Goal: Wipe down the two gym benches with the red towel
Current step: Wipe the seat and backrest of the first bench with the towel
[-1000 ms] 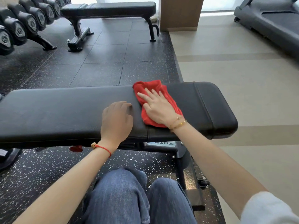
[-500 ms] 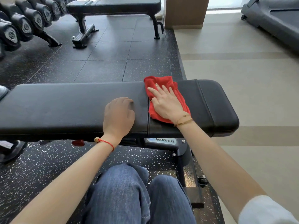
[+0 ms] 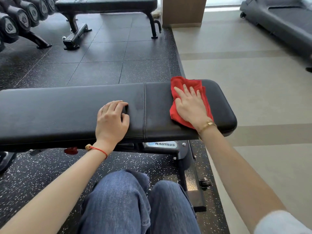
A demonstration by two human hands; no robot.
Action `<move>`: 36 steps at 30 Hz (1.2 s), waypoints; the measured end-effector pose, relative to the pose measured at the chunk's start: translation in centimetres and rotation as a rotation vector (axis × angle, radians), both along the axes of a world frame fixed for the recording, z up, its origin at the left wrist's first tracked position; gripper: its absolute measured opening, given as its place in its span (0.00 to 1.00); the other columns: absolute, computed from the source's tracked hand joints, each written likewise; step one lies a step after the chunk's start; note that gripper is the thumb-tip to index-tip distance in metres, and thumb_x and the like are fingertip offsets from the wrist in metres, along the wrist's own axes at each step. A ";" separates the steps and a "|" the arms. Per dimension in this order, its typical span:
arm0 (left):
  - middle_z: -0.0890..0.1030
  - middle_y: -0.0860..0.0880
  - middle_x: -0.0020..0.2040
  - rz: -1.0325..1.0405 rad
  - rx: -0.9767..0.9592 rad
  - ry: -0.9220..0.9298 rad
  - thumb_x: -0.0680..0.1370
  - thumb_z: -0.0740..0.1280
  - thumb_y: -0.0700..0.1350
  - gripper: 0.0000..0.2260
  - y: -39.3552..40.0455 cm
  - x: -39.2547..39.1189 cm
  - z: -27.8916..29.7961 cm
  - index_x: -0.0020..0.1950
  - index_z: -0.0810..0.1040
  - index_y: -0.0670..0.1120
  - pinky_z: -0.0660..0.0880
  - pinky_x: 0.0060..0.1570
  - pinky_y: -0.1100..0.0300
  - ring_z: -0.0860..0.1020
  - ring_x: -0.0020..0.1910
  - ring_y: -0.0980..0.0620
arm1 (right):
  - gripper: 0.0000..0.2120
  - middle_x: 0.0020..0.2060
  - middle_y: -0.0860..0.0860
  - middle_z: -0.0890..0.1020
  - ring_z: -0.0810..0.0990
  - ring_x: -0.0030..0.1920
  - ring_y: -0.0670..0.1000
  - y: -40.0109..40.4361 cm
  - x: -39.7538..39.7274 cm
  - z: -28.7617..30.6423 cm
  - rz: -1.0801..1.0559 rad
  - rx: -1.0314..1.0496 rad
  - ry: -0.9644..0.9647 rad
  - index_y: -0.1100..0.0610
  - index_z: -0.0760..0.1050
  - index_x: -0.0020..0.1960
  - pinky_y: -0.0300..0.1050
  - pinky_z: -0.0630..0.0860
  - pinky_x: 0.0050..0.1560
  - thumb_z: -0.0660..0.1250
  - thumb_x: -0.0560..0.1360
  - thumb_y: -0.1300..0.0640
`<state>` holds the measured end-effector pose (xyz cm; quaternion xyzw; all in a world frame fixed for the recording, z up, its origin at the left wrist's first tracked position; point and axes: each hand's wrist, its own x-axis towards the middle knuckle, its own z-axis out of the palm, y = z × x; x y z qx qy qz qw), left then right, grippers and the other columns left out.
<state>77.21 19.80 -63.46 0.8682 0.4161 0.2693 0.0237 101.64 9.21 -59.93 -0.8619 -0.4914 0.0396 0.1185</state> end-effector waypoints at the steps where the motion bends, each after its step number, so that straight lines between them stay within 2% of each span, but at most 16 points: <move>1: 0.79 0.50 0.62 0.004 -0.001 0.001 0.75 0.58 0.46 0.17 -0.1 0.0 0.0 0.62 0.77 0.49 0.67 0.67 0.50 0.73 0.65 0.48 | 0.25 0.79 0.55 0.53 0.51 0.78 0.58 1.1 -0.2 0.2 0.004 0.000 0.013 0.49 0.54 0.79 0.54 0.42 0.78 0.49 0.82 0.52; 4: 0.79 0.50 0.62 0.003 0.000 0.007 0.76 0.60 0.45 0.16 -0.1 0.1 0.1 0.62 0.77 0.49 0.67 0.67 0.50 0.73 0.65 0.48 | 0.25 0.79 0.56 0.52 0.50 0.78 0.58 1.7 -1.8 0.2 0.083 0.007 0.035 0.49 0.54 0.79 0.54 0.43 0.78 0.50 0.82 0.53; 8: 0.79 0.50 0.62 -0.003 -0.010 0.009 0.76 0.59 0.47 0.17 0.0 -0.1 0.1 0.62 0.77 0.49 0.67 0.67 0.49 0.73 0.65 0.48 | 0.26 0.79 0.55 0.55 0.52 0.78 0.58 -2.6 -2.9 -0.5 0.176 0.037 -0.004 0.48 0.54 0.79 0.53 0.43 0.77 0.52 0.81 0.53; 11: 0.78 0.50 0.63 -0.014 -0.012 0.012 0.76 0.57 0.48 0.18 0.1 -0.3 0.1 0.63 0.76 0.49 0.67 0.68 0.49 0.73 0.66 0.48 | 0.28 0.78 0.55 0.57 0.55 0.77 0.58 -6.5 -1.3 -0.9 0.095 0.042 -0.079 0.48 0.56 0.78 0.53 0.45 0.77 0.47 0.78 0.50; 14: 0.78 0.50 0.64 -0.020 -0.011 0.015 0.76 0.57 0.48 0.18 0.0 -0.2 0.1 0.64 0.76 0.49 0.67 0.68 0.49 0.73 0.66 0.48 | 0.29 0.78 0.56 0.56 0.54 0.78 0.59 -8.0 2.6 -0.7 -0.068 -0.005 -0.044 0.47 0.55 0.78 0.54 0.45 0.77 0.45 0.78 0.49; 18: 0.78 0.49 0.63 -0.006 -0.006 0.024 0.76 0.57 0.47 0.18 -0.1 -0.1 0.3 0.63 0.76 0.48 0.67 0.68 0.48 0.73 0.65 0.47 | 0.26 0.79 0.55 0.53 0.51 0.78 0.59 -4.4 6.7 -0.3 -0.128 -0.043 -0.005 0.47 0.52 0.79 0.56 0.43 0.77 0.48 0.81 0.53; 22: 0.79 0.49 0.62 -0.005 -0.006 0.023 0.75 0.60 0.45 0.16 -0.2 0.1 0.5 0.62 0.77 0.48 0.68 0.67 0.47 0.74 0.64 0.47 | 0.25 0.79 0.56 0.52 0.51 0.78 0.59 1.3 6.4 0.7 -0.107 -0.036 0.058 0.48 0.53 0.79 0.56 0.43 0.77 0.47 0.82 0.53; 24: 0.79 0.50 0.62 -0.007 -0.009 0.017 0.75 0.61 0.44 0.16 -0.2 0.1 0.5 0.62 0.77 0.48 0.68 0.66 0.47 0.74 0.64 0.47 | 0.25 0.79 0.57 0.54 0.53 0.77 0.59 3.2 3.7 1.0 -0.041 -0.006 0.039 0.50 0.55 0.78 0.56 0.46 0.77 0.49 0.82 0.54; 27: 0.79 0.50 0.61 -0.003 -0.012 0.014 0.75 0.60 0.45 0.16 -0.3 0.1 0.6 0.61 0.77 0.48 0.68 0.66 0.47 0.74 0.63 0.47 | 0.25 0.78 0.58 0.55 0.55 0.77 0.60 4.3 -3.0 0.4 0.185 0.013 -0.025 0.51 0.54 0.79 0.56 0.49 0.76 0.49 0.82 0.54; 30: 0.79 0.50 0.62 0.003 -0.016 0.026 0.74 0.59 0.46 0.17 -0.3 0.0 0.7 0.62 0.77 0.48 0.68 0.66 0.48 0.74 0.64 0.47 | 0.26 0.78 0.56 0.55 0.54 0.78 0.58 2.7 -8.0 -0.4 0.345 0.053 -0.016 0.50 0.54 0.79 0.55 0.47 0.77 0.52 0.81 0.54; 33: 0.79 0.50 0.63 -0.010 -0.009 0.030 0.75 0.58 0.46 0.18 -0.2 -0.2 0.7 0.62 0.77 0.48 0.68 0.67 0.48 0.74 0.64 0.47 | 0.27 0.79 0.52 0.55 0.52 0.78 0.55 -0.1 -7.6 -0.7 0.383 0.085 0.039 0.47 0.55 0.78 0.51 0.44 0.78 0.54 0.80 0.53; 36: 0.79 0.50 0.63 -0.018 -0.012 0.020 0.75 0.58 0.46 0.18 -0.2 -0.3 0.6 0.63 0.77 0.48 0.67 0.67 0.49 0.74 0.65 0.48 | 0.27 0.78 0.52 0.56 0.53 0.78 0.53 -1.6 -4.5 -0.8 0.318 0.083 0.031 0.46 0.55 0.78 0.50 0.44 0.78 0.54 0.80 0.53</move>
